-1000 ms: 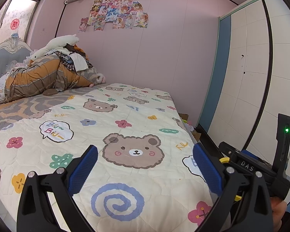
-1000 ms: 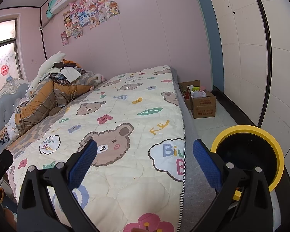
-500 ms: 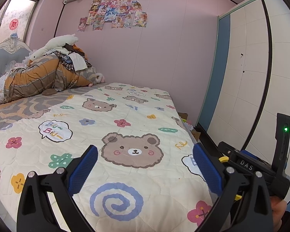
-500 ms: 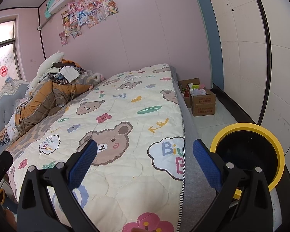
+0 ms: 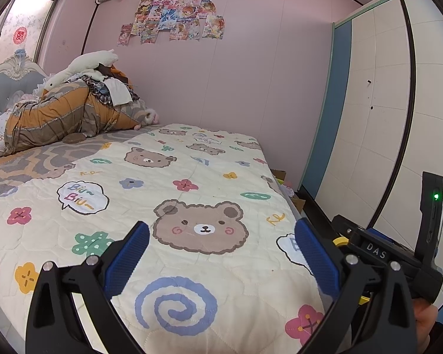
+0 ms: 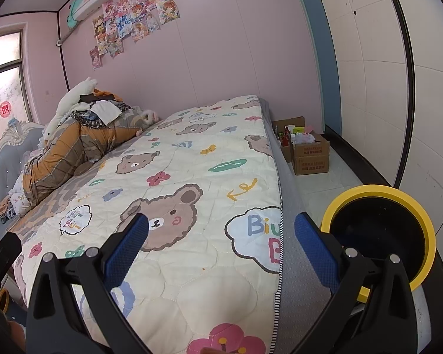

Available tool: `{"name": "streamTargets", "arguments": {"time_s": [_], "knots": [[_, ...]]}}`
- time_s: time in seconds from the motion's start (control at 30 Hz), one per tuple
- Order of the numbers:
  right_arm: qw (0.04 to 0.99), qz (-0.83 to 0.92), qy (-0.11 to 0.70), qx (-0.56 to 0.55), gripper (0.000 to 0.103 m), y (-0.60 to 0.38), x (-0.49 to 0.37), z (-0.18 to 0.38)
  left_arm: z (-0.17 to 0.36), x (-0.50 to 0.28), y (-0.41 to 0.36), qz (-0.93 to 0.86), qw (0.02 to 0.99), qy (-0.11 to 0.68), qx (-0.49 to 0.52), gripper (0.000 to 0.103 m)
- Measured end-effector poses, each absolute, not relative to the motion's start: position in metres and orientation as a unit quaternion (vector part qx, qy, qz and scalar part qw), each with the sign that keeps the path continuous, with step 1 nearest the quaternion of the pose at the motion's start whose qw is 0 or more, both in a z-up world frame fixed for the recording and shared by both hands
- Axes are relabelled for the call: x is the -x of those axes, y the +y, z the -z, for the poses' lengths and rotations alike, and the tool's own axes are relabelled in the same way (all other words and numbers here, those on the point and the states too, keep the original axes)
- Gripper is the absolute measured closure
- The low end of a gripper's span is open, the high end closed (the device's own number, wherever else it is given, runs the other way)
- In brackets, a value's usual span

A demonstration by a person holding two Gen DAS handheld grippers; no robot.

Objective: Collect trash

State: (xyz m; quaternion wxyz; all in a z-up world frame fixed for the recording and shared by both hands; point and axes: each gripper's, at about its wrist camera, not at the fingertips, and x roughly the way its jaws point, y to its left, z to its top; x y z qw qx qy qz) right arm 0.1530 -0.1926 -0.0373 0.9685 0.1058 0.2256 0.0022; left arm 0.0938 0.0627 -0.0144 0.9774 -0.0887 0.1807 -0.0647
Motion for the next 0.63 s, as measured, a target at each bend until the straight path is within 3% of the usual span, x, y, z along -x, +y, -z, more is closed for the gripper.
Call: {"name": "streamTargets", "arguments": {"time_s": [0.63], "knots": [[0.967, -0.002, 0.230, -0.110, 0.008, -0.1909, -0.1508, 0.0414, 0.0121, -0.0984, 0.0602, 0.067, 0.975, 0.194, 0.091, 0.008]]}}
